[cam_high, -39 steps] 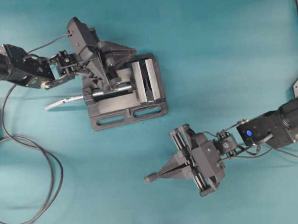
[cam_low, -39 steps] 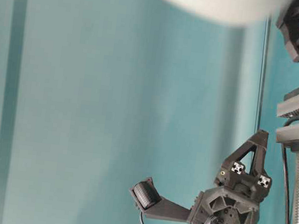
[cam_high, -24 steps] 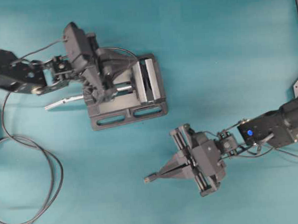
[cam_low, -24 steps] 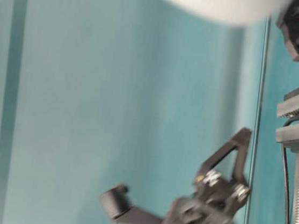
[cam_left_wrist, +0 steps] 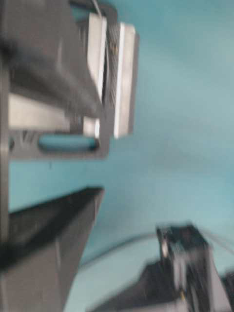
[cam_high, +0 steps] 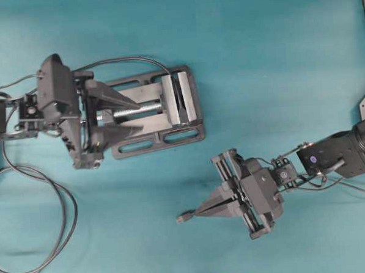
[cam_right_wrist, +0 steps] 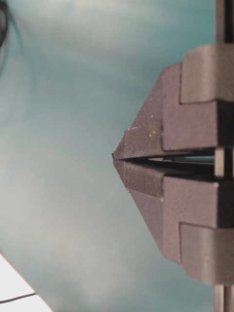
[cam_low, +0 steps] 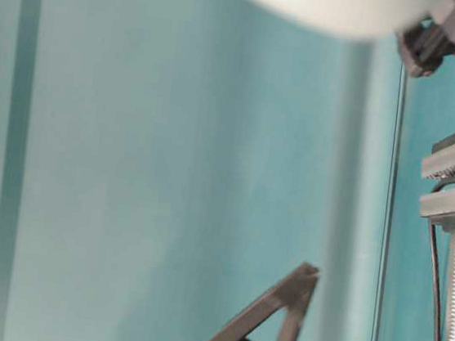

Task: Insert the USB cable into the fixed female connector.

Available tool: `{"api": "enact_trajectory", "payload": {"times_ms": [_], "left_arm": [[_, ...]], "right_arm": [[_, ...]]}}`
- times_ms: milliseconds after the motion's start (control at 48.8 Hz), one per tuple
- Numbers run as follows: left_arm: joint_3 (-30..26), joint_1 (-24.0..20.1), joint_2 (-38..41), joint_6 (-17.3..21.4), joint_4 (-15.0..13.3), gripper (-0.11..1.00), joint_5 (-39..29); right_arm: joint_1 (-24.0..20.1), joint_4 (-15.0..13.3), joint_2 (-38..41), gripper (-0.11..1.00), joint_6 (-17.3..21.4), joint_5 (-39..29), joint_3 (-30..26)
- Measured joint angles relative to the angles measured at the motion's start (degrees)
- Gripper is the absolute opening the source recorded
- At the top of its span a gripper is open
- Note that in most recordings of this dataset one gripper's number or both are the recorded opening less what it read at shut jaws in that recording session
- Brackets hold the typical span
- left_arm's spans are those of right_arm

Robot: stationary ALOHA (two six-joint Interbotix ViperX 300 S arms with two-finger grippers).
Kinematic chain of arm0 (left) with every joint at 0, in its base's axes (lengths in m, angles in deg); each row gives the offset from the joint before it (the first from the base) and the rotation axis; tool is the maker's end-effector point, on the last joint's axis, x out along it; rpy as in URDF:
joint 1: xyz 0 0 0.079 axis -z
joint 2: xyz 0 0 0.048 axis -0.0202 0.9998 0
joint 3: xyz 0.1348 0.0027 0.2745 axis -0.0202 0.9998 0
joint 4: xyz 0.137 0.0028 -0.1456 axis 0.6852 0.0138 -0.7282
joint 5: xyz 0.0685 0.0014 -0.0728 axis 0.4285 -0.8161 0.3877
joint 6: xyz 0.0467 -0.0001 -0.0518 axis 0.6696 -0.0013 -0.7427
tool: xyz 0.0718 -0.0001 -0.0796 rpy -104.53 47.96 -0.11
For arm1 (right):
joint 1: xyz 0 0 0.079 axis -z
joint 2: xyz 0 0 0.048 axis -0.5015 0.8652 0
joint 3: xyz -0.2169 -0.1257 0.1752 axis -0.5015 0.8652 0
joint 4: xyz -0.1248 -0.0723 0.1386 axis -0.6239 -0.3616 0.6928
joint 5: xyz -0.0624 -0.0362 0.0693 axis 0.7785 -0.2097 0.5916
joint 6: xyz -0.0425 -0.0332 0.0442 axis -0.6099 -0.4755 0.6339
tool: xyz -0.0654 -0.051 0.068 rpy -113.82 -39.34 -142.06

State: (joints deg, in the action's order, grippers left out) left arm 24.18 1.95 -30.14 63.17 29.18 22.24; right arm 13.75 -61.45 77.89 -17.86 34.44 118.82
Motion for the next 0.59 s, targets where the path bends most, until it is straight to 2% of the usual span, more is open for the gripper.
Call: {"api": "enact_trajectory", "payload": {"times_ms": [62,164,226,390,431,595], "left_arm": [[0.53,0.70,-0.18,-0.88,0.00,0.99,0.09],[2.02,1.14,-0.09,-2.99,0.00,1.00,0.26],[2.72,2.02,-0.09,-3.34,0.00,1.00,0.53],[4.31,3.87,-0.09,-3.43,0.00,1.00,1.58],[4.83,3.96,-0.09,-3.43,0.09,1.00,1.58],[7.56,4.04,-1.23,-3.43,0.00,1.00,0.09]], "right_arm": [[0.00,0.00,0.00,0.00,0.09,-1.23,-0.53],[0.00,0.00,0.62,0.11,0.09,-1.76,-1.23],[0.00,0.00,0.97,0.24,0.18,-1.76,-1.49],[-0.09,0.00,1.58,0.72,0.18,-1.76,-1.49],[-0.09,0.00,1.85,0.74,0.09,-1.76,-1.58],[-0.09,0.00,4.48,0.64,0.18,0.62,-1.58]]}}
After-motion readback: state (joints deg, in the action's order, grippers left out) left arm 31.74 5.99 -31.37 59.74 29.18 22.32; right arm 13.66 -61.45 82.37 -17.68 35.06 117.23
